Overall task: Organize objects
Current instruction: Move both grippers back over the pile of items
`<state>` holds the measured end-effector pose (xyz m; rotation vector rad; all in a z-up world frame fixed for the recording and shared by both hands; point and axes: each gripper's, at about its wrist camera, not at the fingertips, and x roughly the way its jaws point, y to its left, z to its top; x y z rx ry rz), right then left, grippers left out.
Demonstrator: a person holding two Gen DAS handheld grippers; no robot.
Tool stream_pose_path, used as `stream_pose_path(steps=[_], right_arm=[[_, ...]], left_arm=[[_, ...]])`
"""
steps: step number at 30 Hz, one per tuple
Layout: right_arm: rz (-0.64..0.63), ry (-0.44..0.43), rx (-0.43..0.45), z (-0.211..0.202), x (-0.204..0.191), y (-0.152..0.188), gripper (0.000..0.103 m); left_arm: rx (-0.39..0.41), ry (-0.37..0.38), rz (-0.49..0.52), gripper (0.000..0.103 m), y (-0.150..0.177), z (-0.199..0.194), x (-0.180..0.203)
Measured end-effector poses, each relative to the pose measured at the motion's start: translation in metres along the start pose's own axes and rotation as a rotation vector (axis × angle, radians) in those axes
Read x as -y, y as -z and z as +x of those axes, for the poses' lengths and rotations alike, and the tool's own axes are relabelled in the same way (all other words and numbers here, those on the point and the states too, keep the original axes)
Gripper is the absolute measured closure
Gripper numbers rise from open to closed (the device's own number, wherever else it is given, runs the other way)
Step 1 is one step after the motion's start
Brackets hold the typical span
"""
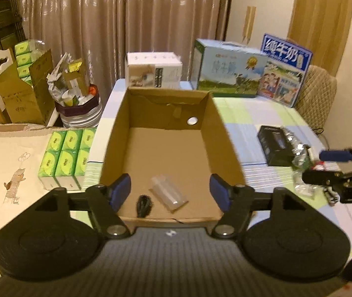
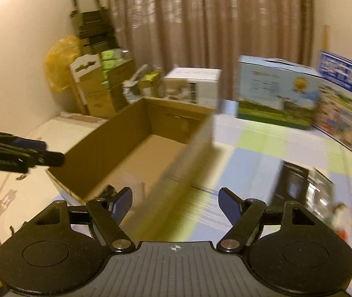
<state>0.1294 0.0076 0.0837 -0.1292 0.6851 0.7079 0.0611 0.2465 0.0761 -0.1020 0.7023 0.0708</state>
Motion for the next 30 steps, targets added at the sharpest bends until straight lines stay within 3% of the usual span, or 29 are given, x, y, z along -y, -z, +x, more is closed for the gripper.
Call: stream_pose_path(steps=[6,15,30], right_arm=[[0.099,0.089,0.042,-0.06,0.03,0.028,0.029],[0.127,0.209,0.065,-0.127,0.058,0.064,0.029],[0.261,0.347,0.066,-0.183,0.113,0.115,0.028]], left_arm=[[0.034,0.032,0.004,0.018,0.01,-0.028,0.037],[0.046,0.096,0.018,0.002,0.026,-0.049,0.098],[-0.021,0.202,0.11,0.001,0.041,-0.028,0.169]])
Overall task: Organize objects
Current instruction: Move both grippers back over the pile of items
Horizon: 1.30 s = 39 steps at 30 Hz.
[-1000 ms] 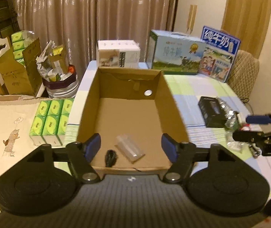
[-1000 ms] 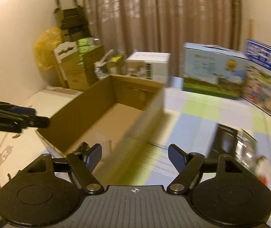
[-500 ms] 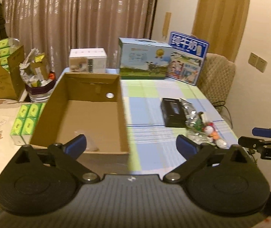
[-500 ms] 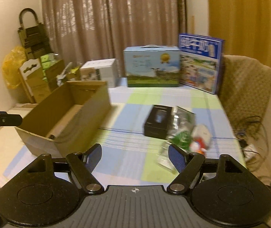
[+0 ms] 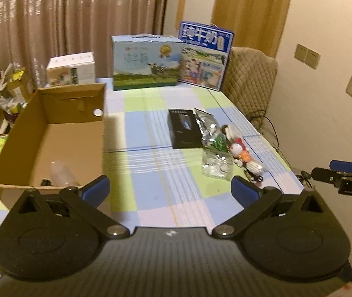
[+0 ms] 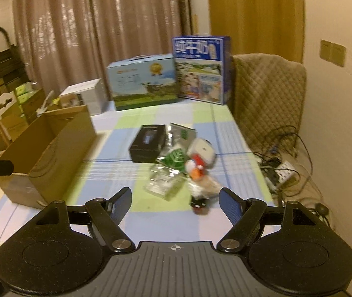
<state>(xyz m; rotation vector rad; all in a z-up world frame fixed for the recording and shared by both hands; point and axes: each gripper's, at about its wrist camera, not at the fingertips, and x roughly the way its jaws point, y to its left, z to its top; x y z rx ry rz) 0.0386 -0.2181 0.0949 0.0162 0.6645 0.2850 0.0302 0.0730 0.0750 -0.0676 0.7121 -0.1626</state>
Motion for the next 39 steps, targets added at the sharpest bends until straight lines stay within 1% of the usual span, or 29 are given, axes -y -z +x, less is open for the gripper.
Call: stream_pose_path(steps=[8,18,26,32,39], right_arm=[[0.014,0.022,-0.02,0.004,0.019,0.007,0.028],[0.042,0.015,-0.065,0.022,0.03,0.012,0.028],[0.06,0.009,-0.092,0.039,0.039,0.01,0.028],[0.058,0.005,-0.114,0.057,0.044,0.006,0.028],[0.039,-0.013,-0.161,0.088,0.049,0.007,0.028]], left_arm=[[-0.04,0.037,0.021,0.001,-0.001,0.024,0.018],[-0.062,0.036,0.058,0.001,-0.002,0.05,0.032],[-0.074,0.042,0.092,0.001,-0.004,0.075,0.043],[-0.09,0.058,0.109,0.001,-0.007,0.102,0.051],[-0.126,0.07,0.128,0.001,-0.005,0.142,0.056]])
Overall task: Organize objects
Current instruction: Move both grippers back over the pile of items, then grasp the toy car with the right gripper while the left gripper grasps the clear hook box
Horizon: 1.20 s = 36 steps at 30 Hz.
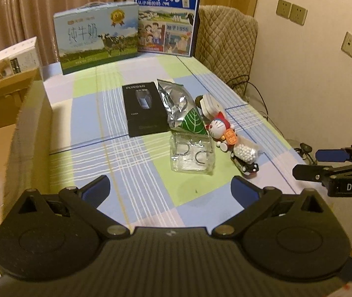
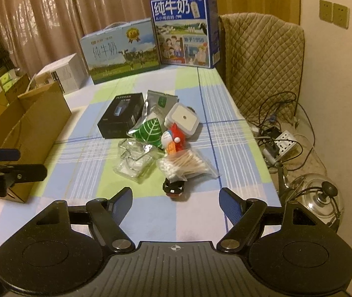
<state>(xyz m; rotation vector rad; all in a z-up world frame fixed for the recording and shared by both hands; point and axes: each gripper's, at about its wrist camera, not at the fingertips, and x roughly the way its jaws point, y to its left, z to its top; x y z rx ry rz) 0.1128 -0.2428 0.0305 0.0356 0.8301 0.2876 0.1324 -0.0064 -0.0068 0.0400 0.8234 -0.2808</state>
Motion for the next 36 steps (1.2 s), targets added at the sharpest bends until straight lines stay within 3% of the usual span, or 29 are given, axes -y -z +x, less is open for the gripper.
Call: stream_pose_path(steps=[10,23,33,36], right_arm=[[-0.045,-0.048,-0.085,0.06,0.005,-0.003,0.031],[-0.061,-0.082,-0.157,0.123,0.011,-0.01,0.043],[-0.074,-0.065,-0.161,0.144,0.008,-0.018,0.075],[-0.066,-0.068,-0.162,0.141,0.011,-0.017,0.075]], left_arm=[[-0.046,0.019,0.008,0.001,-0.004,0.061,-0.006],[-0.072,0.031,-0.001,0.001,0.001,0.102,-0.014],[-0.081,0.035,0.012,0.001,0.003,0.114,-0.013],[-0.076,0.049,0.019,0.002,0.002,0.117,-0.009]])
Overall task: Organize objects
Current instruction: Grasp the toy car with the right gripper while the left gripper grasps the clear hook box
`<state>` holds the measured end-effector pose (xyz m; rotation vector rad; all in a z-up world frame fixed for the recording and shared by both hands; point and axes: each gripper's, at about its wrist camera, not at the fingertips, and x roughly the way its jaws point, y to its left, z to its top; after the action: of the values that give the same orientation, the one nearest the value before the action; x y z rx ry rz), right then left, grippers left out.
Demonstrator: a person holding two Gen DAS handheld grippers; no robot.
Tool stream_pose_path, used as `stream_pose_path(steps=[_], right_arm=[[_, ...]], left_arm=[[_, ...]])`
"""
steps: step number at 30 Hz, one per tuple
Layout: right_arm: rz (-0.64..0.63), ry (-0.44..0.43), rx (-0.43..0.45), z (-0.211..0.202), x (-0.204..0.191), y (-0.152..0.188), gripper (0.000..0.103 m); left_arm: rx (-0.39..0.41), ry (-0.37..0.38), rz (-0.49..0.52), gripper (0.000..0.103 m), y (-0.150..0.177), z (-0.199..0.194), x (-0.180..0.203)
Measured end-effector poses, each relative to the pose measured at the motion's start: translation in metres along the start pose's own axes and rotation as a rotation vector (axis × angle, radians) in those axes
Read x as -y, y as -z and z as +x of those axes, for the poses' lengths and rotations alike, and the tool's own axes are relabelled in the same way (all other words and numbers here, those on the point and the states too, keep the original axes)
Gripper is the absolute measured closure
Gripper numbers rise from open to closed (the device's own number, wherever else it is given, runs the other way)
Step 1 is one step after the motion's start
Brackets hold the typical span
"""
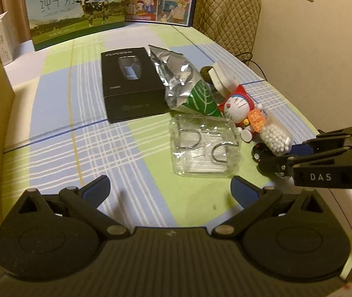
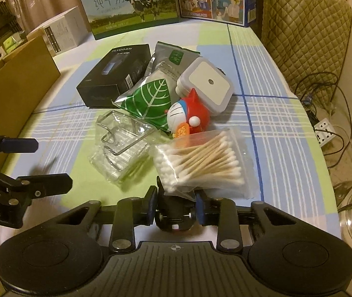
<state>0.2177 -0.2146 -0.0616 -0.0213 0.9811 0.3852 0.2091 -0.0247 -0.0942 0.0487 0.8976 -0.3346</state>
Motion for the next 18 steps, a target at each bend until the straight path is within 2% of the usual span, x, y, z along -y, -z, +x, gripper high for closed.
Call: stream_pose_path(steps=[11,18], right_arm=[[0.011,-0.014,-0.007,-0.02,0.006,0.017,0.076],[0.037,-0.008,-0.008,-0.027,0.012,0.028,0.076]], left_arm=[[0.041,0.05,0.051,0.002,-0.017,0.029,0.021],[0.044,0.046,0.086,0.016,-0.024,0.052,0.029]])
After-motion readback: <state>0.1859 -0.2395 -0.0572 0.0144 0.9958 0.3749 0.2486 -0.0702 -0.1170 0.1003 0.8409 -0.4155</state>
